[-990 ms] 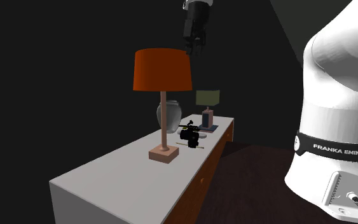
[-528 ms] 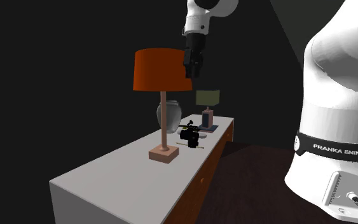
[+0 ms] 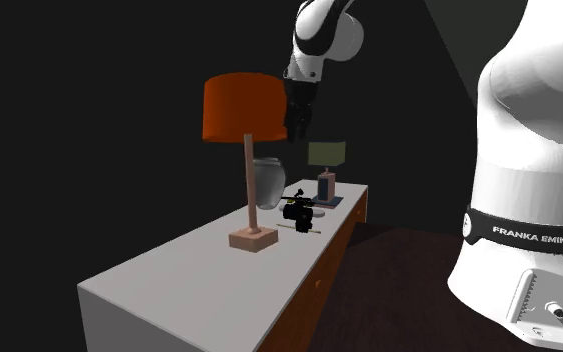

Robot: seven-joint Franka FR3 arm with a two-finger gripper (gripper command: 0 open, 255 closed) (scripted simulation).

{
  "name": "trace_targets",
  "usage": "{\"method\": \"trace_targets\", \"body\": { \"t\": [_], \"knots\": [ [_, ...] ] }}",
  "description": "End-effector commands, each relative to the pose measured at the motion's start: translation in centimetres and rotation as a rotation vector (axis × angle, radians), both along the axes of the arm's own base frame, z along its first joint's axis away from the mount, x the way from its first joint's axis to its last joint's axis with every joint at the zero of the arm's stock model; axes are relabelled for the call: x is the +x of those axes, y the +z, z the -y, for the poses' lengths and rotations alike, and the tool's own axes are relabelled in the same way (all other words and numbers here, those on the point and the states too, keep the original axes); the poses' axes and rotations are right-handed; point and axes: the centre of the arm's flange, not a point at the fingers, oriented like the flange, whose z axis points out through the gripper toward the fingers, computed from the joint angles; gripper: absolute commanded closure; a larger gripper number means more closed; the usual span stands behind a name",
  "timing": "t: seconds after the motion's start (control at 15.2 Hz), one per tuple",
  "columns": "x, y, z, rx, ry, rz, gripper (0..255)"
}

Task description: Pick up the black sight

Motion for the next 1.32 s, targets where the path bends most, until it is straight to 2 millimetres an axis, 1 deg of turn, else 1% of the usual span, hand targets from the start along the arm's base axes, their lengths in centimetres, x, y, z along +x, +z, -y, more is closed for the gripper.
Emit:
{"method": "trace_targets", "body": {
  "t": [0.0, 1.12, 1.25],
  "knots": [
    [0.2, -5.5, 1.3, 0.014, -0.015, -0.09, 0],
    [5.3, -23.2, 13.8, -0.031, 0.011, -0.13, 0],
    [5.3, -23.9, 13.9, -0.031, 0.011, -0.131, 0]
  ]
}}
